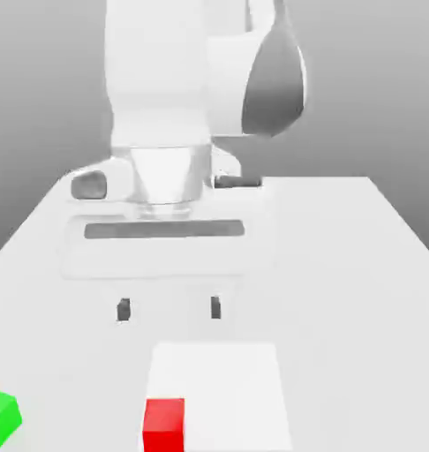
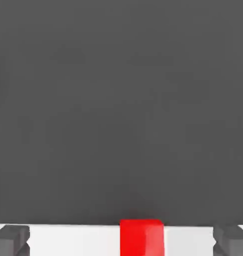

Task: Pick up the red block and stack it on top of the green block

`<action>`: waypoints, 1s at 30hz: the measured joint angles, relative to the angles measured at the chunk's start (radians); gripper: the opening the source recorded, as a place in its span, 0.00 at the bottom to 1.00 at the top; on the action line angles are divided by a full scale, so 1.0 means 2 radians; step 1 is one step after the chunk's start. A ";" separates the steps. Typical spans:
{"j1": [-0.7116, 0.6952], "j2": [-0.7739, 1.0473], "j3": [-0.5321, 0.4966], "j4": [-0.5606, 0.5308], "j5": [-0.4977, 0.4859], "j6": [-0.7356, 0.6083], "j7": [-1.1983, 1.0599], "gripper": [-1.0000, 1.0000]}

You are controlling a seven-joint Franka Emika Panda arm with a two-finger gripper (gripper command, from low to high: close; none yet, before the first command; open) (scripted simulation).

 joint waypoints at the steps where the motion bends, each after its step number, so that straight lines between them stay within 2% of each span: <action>1: -0.002 0.018 0.000 -0.002 0.000 0.006 -0.003 0.50; 9: -0.018 0.162 0.011 0.000 0.012 0.093 -0.023 0.50; 10: -0.019 0.173 0.013 0.002 0.015 0.102 -0.025 0.00; 17: -0.019 0.172 0.013 0.002 0.014 0.101 -0.024 0.00; 22: -0.015 0.099 -0.002 -0.007 -0.003 0.037 -0.008 0.00; 30: -0.105 0.118 -0.099 0.077 0.044 -0.037 0.067 0.00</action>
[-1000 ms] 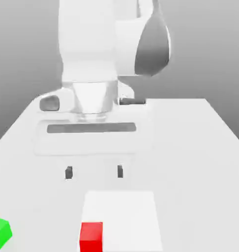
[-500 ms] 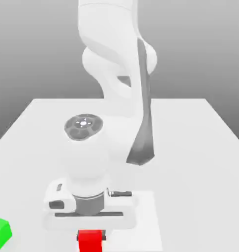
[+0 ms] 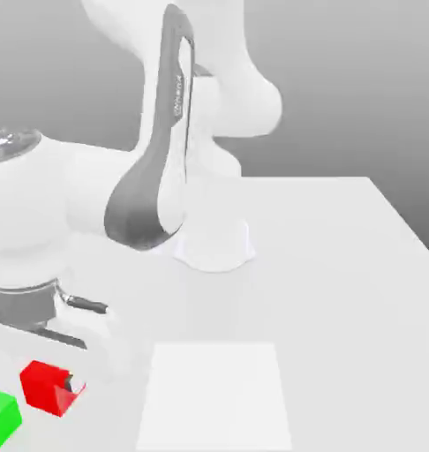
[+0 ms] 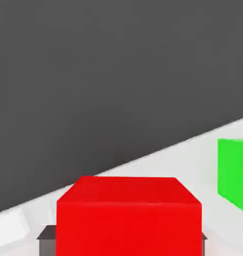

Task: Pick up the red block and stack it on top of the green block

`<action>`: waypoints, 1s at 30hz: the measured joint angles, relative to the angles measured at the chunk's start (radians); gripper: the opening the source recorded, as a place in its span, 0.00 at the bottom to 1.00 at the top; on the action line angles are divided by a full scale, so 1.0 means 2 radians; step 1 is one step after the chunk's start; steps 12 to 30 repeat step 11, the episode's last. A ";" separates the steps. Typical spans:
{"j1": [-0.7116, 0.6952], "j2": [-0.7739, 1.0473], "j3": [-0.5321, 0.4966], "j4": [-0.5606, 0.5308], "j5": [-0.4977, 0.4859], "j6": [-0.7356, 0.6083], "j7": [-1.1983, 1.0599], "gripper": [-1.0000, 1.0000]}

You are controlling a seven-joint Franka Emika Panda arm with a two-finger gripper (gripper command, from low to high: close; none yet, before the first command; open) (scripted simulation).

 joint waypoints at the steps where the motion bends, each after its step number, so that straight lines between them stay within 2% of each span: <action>1: -0.011 0.014 -0.005 0.009 0.011 0.003 0.002 0.00; 3: -0.026 0.048 0.001 0.018 0.032 0.026 -0.005 0.00; 4: -0.032 0.064 0.007 0.020 0.041 0.040 -0.010 1.00; 30: -0.034 0.068 0.007 0.021 0.042 0.042 -0.010 1.00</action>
